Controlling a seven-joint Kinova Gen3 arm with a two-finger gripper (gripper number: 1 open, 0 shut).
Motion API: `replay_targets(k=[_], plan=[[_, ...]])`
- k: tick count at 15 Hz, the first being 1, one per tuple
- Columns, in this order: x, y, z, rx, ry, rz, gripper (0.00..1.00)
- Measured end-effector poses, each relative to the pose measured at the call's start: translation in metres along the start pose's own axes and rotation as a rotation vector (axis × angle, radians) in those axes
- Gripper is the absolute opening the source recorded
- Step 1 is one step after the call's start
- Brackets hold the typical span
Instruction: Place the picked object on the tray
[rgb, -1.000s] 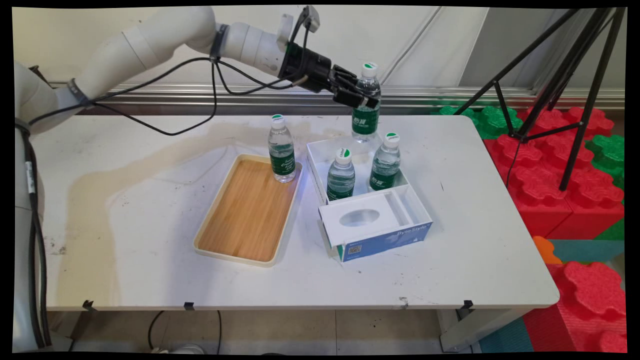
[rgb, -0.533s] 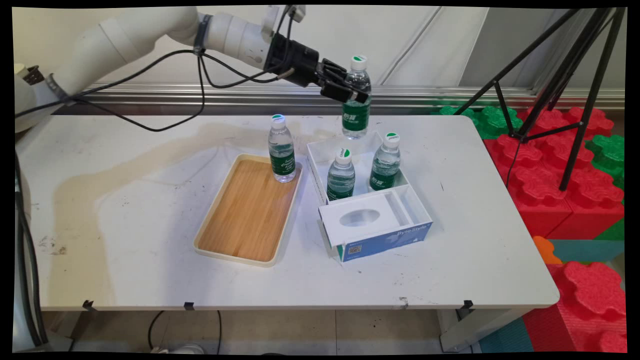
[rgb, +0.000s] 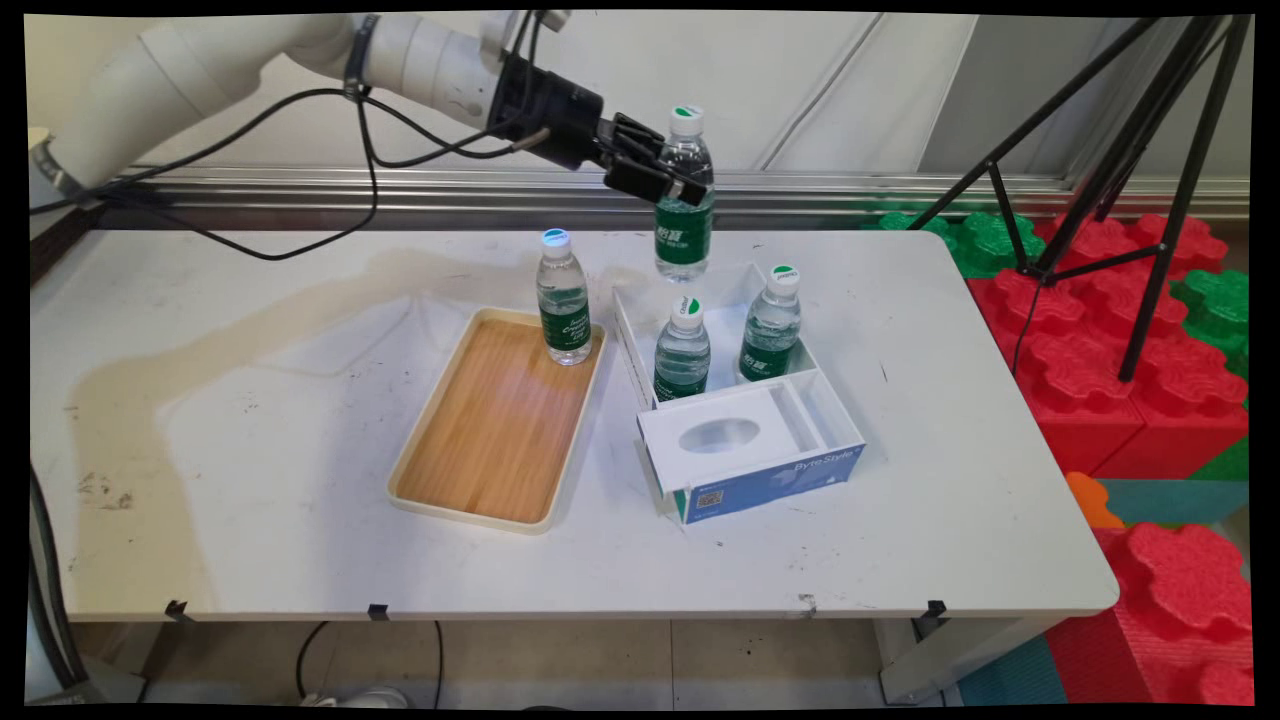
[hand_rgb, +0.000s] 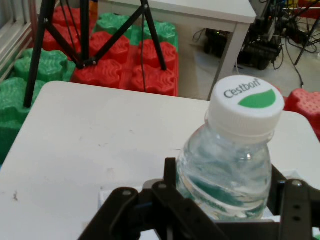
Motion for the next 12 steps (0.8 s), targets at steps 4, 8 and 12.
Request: replay_targets(k=[4,8,12], plan=[[0.0,0.012,-0.019,-0.017,-0.01,-0.008,0.0],[-0.004,0.022,-0.041,-0.026,-0.024,-0.014,0.0],[-0.011,0.029,-0.057,-0.033,-0.037,-0.02,0.0]])
